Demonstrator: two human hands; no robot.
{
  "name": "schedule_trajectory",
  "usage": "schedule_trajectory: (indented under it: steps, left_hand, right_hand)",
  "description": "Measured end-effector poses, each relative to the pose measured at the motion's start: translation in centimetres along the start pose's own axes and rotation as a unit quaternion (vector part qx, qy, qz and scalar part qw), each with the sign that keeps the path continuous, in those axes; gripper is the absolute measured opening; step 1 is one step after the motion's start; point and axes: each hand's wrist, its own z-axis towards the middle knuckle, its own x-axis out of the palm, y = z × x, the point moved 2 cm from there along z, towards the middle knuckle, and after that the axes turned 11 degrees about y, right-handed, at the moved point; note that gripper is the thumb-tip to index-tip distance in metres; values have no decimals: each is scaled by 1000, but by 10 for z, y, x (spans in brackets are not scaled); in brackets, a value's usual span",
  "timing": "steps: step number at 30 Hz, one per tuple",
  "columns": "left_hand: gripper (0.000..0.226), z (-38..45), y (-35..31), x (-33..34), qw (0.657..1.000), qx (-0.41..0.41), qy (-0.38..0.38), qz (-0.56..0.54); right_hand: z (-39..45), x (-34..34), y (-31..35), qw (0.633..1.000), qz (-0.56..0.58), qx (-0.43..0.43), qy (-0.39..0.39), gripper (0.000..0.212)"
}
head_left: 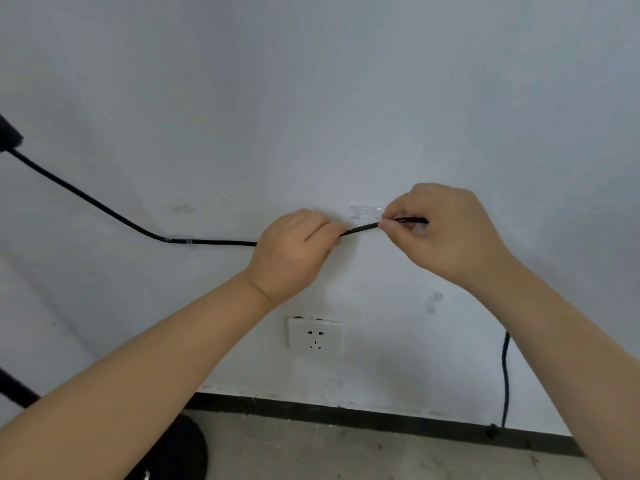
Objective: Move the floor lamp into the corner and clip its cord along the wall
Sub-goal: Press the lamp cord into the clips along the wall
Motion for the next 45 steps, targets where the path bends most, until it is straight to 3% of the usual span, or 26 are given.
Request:
schedule_trajectory:
  steps: [5,10,14,17,25,31,36,39,42,45]
  left_hand:
    - [20,7,-2,4,997,-69,23,-12]
    - [6,13,-7,-2,986,-151,36,-62]
    - [13,16,-8,-5,986,-159,39,-33]
    - [6,19,-7,-8,990,-136,38,7]
    - [39,28,-12,-6,999,9,36,28]
    - [39,28,-18,-3,998,2,36,56]
    - [27,24,-37,9,991,51,-40,115]
    - [22,18,-55,25,992,85,-45,82]
    - [13,11,-69,41,997,5,58,-59]
    - [18,6,-82,62,945,-171,136,-243]
  right_hand:
    - [13,-6,1,994,-89,-57,4,18]
    - [23,-6,0,993,-108,-49,-2,22]
    - [20,-4,-3,993,-101,-28,-49,21]
    - [14,-1,-8,991,-78,-7,-104,20]
    - [-15,20,-21,988,-18,20,-150,9]
    - [-34,26,-23,981,70,137,-119,10]
    - [-74,41,-35,923,292,227,-104,29]
    - [-101,52,-48,898,347,258,-77,38]
    - [-124,66,-66,879,382,283,-34,36]
    - [-138,81,-85,853,415,316,12,23]
